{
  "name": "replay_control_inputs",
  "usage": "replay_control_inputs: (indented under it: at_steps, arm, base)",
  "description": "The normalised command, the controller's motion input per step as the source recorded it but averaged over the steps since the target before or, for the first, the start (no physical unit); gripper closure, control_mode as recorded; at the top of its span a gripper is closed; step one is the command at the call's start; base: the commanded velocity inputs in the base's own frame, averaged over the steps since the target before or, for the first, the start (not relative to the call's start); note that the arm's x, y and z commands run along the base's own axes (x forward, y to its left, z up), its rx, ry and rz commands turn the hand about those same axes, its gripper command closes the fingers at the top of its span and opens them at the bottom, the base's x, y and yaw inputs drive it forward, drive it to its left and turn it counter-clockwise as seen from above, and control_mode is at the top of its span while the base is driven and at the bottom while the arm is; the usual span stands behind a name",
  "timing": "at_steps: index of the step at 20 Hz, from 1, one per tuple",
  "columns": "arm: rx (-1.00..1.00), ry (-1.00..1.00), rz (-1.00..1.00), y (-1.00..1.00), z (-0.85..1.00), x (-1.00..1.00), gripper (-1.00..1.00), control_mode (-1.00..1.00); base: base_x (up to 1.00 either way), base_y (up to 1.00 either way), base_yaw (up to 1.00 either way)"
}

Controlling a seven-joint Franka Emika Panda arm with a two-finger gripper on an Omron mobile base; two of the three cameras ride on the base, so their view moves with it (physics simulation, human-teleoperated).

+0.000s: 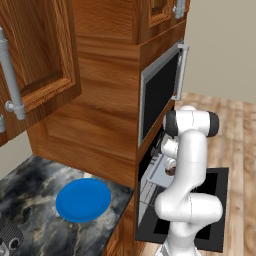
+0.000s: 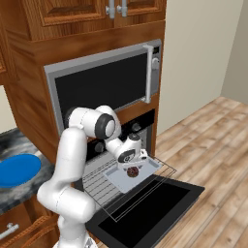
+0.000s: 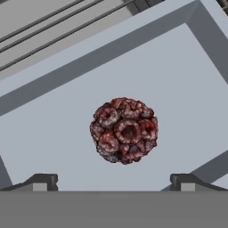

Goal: Take the baked cake out of the oven and place it on the plate for cooling. Then close the oven door.

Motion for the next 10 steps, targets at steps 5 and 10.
replay_control_inputs:
  at_steps: [5, 10]
  arm:
    - [0.0, 0.0, 0.0, 0.02, -0.4, 0.02, -1.0, -1.0]
    - [0.0, -0.01, 0.0, 0.03, -0.36, 0.01, -1.0, -1.0]
  base:
    - [0.0, 0.0, 0.0]
    - [0.0, 0.0, 0.0]
